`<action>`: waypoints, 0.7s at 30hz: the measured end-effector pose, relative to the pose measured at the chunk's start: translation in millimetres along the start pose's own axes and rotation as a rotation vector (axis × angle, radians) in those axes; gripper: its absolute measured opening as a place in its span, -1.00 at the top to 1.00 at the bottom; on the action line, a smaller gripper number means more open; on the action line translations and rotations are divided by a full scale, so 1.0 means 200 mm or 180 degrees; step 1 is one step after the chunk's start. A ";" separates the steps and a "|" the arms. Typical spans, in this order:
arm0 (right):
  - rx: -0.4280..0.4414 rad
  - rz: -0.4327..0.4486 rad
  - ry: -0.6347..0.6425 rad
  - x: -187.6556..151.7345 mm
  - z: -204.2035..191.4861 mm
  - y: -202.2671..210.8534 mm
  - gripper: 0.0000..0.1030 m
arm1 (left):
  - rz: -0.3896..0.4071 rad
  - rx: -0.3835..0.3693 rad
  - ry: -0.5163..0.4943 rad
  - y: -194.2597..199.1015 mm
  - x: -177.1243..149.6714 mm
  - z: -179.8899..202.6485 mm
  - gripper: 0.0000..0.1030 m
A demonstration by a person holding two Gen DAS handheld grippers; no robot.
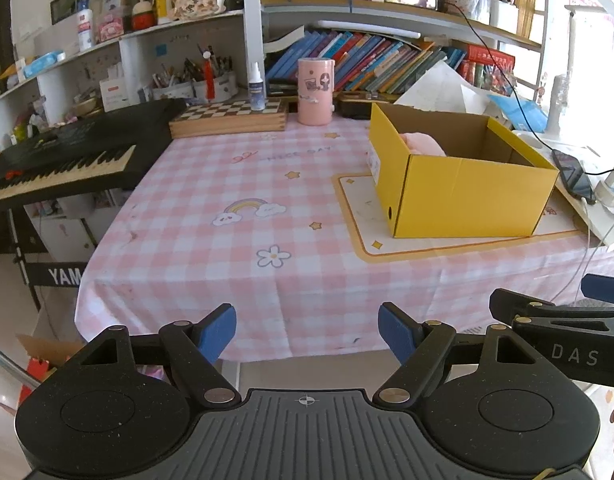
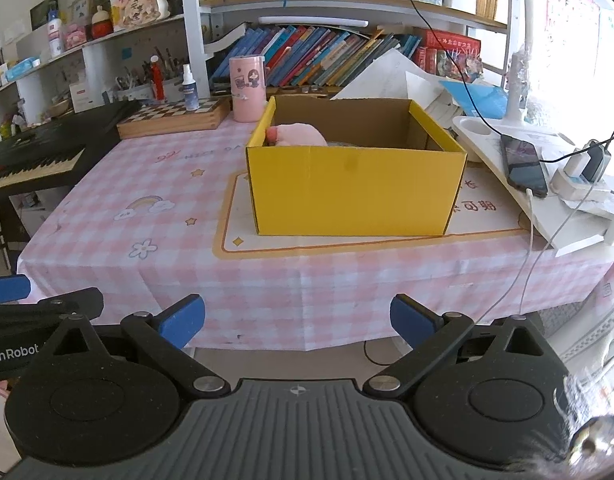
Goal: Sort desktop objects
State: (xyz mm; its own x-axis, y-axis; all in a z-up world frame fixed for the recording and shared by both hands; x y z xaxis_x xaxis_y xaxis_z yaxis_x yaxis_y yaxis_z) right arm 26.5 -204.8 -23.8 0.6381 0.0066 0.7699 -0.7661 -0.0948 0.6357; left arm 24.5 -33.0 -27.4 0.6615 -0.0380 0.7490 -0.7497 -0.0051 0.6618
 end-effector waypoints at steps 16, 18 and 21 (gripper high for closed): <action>-0.0001 -0.0010 0.0009 -0.01 0.00 0.00 -0.95 | 0.0017 0.0002 0.0006 0.01 0.00 0.00 -0.56; -0.0001 -0.0014 0.0015 -0.01 0.00 0.00 -0.95 | 0.0016 0.0002 0.0014 0.01 0.01 0.00 -0.56; -0.0001 -0.0019 0.0017 -0.02 -0.01 0.00 -0.95 | 0.0004 0.0004 0.0022 0.01 0.01 -0.01 -0.56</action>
State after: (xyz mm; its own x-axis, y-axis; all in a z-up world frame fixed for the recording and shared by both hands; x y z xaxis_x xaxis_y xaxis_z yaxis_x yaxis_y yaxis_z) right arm 23.4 -203.7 -25.8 0.6421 0.0124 0.7665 -0.7624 -0.0945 0.6402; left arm 23.7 -32.0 -25.0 0.6606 -0.0309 0.7501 -0.7506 -0.0063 0.6607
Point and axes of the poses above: each gripper's, at about its wrist camera, not at the fingertips, and y roughly against the way its jaws point, z to its right, x to its top, the point moved 7 cm from there along -y, roughly the way its jaws point, and after that the axes turned 1 degree about -y, right-handed, at the moved point
